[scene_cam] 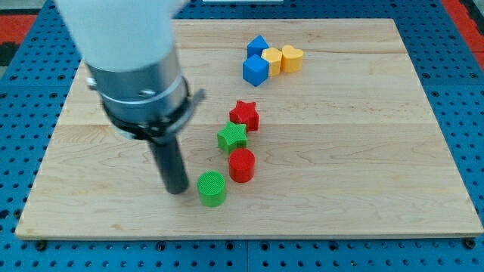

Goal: Move your arm towards the group of the blocks

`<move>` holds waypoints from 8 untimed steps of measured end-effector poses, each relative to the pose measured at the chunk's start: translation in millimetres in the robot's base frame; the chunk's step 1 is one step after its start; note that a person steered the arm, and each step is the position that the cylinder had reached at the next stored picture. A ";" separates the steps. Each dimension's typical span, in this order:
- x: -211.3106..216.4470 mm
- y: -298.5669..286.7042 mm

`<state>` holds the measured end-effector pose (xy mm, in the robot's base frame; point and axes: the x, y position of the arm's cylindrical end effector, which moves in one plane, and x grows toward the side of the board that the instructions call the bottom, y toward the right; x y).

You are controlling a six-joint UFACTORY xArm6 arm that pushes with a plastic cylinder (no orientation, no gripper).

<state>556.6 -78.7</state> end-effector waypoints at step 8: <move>-160.2 165.8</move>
<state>396.4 87.1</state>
